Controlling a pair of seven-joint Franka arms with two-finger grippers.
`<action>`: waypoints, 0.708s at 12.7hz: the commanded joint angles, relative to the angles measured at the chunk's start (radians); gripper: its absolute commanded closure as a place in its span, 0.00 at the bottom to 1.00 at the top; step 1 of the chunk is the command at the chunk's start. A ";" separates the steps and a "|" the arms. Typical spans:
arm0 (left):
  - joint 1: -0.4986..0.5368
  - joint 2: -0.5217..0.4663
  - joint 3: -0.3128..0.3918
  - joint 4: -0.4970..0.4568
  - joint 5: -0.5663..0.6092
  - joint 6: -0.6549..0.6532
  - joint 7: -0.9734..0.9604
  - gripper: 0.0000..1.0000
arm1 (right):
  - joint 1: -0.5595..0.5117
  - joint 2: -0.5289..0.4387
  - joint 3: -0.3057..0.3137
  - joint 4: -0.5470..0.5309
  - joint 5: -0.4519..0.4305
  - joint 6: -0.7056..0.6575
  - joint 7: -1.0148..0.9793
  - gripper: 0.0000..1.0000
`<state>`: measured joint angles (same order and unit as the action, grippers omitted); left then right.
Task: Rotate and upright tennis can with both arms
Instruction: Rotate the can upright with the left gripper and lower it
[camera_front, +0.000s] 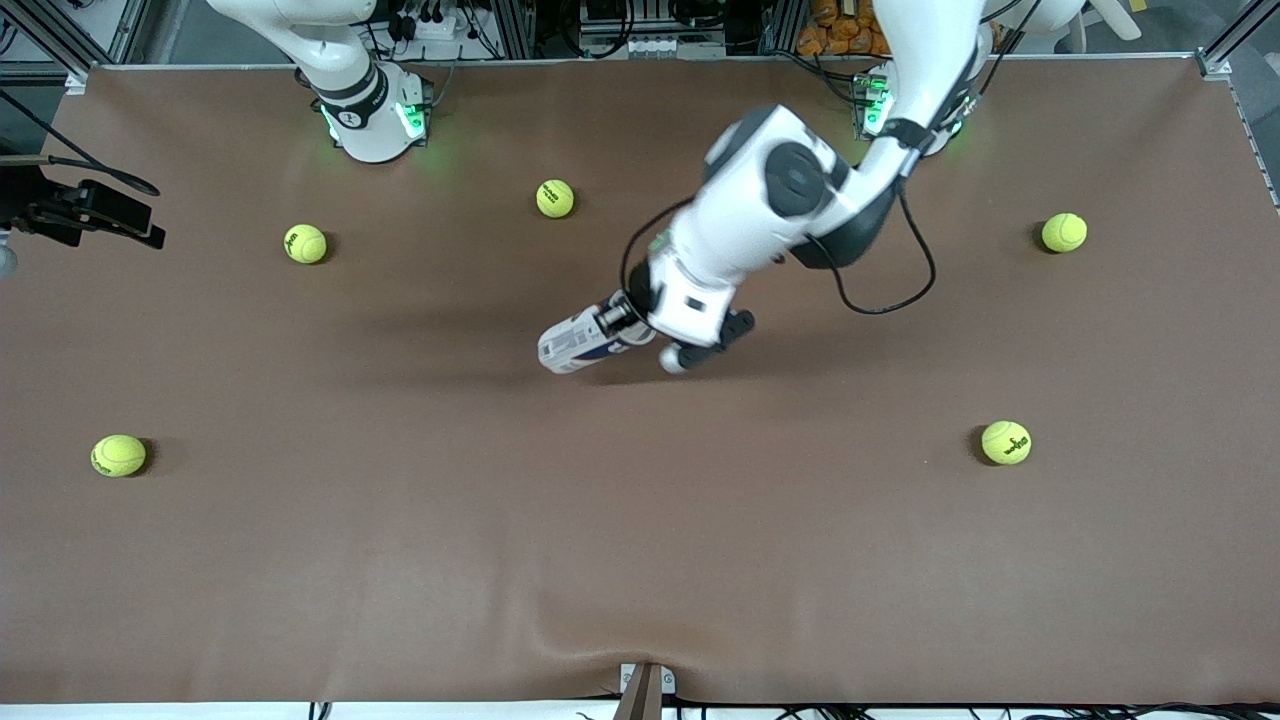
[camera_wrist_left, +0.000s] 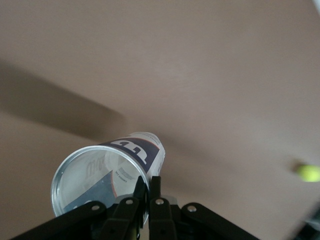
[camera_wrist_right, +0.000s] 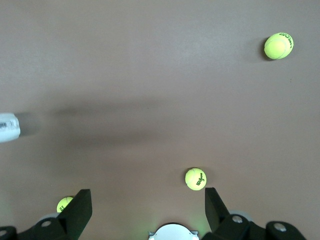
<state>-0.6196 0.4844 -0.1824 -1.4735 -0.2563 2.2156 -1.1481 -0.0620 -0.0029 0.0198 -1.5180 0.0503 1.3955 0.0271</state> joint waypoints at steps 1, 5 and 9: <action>-0.069 0.100 0.024 0.145 0.132 -0.141 -0.012 1.00 | -0.001 -0.031 0.005 -0.025 -0.030 0.025 -0.004 0.00; -0.190 0.144 0.040 0.150 0.380 -0.191 -0.007 1.00 | -0.030 -0.026 0.005 -0.027 -0.049 0.037 -0.064 0.00; -0.203 0.138 0.038 0.148 0.405 -0.194 -0.005 0.00 | -0.036 -0.016 0.006 -0.002 -0.047 0.042 -0.079 0.00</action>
<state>-0.8171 0.6172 -0.1549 -1.3603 0.1208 2.0526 -1.1539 -0.0829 -0.0053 0.0152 -1.5162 0.0075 1.4333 -0.0305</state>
